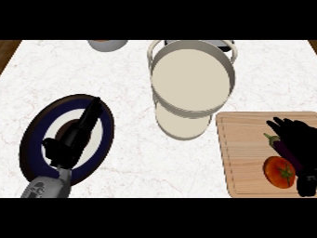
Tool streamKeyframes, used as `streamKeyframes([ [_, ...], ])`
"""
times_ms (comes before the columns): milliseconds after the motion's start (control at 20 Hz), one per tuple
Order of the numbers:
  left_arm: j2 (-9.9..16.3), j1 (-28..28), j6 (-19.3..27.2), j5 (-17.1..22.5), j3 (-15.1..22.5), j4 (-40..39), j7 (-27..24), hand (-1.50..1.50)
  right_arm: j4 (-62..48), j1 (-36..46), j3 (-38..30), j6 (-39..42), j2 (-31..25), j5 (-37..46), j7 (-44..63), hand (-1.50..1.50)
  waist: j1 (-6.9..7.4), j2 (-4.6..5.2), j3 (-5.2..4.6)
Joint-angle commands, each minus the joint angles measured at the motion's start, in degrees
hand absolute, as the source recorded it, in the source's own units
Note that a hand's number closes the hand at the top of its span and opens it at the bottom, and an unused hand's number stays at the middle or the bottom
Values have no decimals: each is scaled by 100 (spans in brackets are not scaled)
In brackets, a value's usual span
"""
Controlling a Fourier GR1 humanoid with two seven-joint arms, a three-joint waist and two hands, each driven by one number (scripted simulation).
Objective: Pick the eggplant from the cutting board and place it in the tiered basket
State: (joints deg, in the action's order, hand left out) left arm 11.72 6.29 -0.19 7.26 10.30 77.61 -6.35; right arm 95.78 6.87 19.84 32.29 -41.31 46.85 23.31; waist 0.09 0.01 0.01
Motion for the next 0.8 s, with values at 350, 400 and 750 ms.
streamKeyframes([
  [350, 92, -4, -480, -61, -441, 9, 45, 0, -848, -208, -555, -265, 155, 706, -1099, -150, -10, 0, -1],
  [400, -344, 49, -166, -351, -170, -311, -196, 0, -1312, 62, -567, -329, 202, 805, -1333, -150, -2, 6, -1],
  [750, -478, 257, -179, -497, -357, -306, -49, 0, -1781, 106, -690, -530, 734, 1281, -1578, -150, -4, 2, -1],
])
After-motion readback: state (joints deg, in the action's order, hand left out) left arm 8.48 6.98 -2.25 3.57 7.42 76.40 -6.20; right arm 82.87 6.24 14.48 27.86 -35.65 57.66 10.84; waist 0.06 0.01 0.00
